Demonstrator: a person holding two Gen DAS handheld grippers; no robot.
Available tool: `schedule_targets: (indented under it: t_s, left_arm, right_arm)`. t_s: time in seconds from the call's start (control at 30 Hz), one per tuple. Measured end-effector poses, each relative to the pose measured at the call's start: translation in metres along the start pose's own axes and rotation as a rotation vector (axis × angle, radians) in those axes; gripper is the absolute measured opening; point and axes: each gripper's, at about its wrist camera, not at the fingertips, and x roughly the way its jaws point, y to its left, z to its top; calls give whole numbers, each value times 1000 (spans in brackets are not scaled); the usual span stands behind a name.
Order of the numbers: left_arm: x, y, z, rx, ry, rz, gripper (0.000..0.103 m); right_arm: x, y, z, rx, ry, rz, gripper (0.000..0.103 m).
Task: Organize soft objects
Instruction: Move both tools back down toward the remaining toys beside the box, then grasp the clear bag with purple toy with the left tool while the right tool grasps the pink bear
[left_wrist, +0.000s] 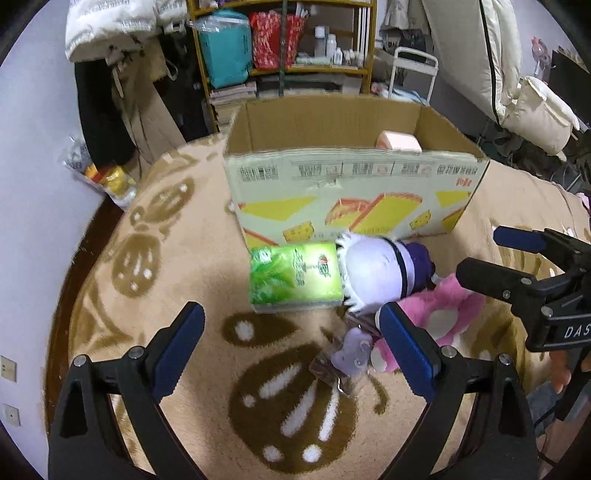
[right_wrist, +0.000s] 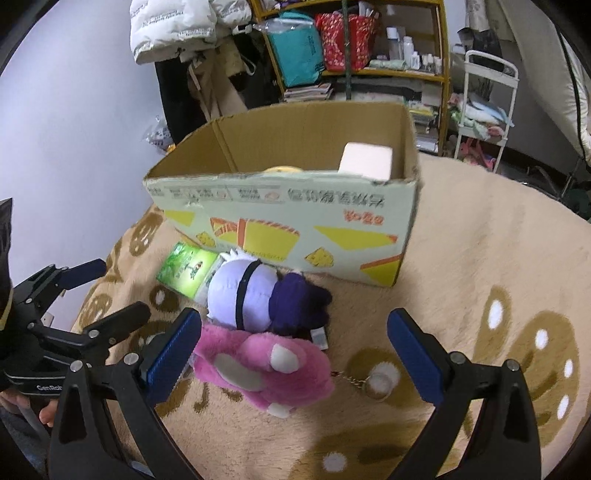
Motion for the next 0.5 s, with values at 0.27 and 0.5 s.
schedule_targets:
  t_s: [0.27, 0.5]
  left_arm:
    - [13, -6, -7, 42, 45, -15, 94]
    - [23, -9, -10, 38, 89, -49, 94]
  right_arm:
    - [22, 1, -8, 0, 93, 7, 96]
    - [35, -2, -13, 24, 142, 26, 88]
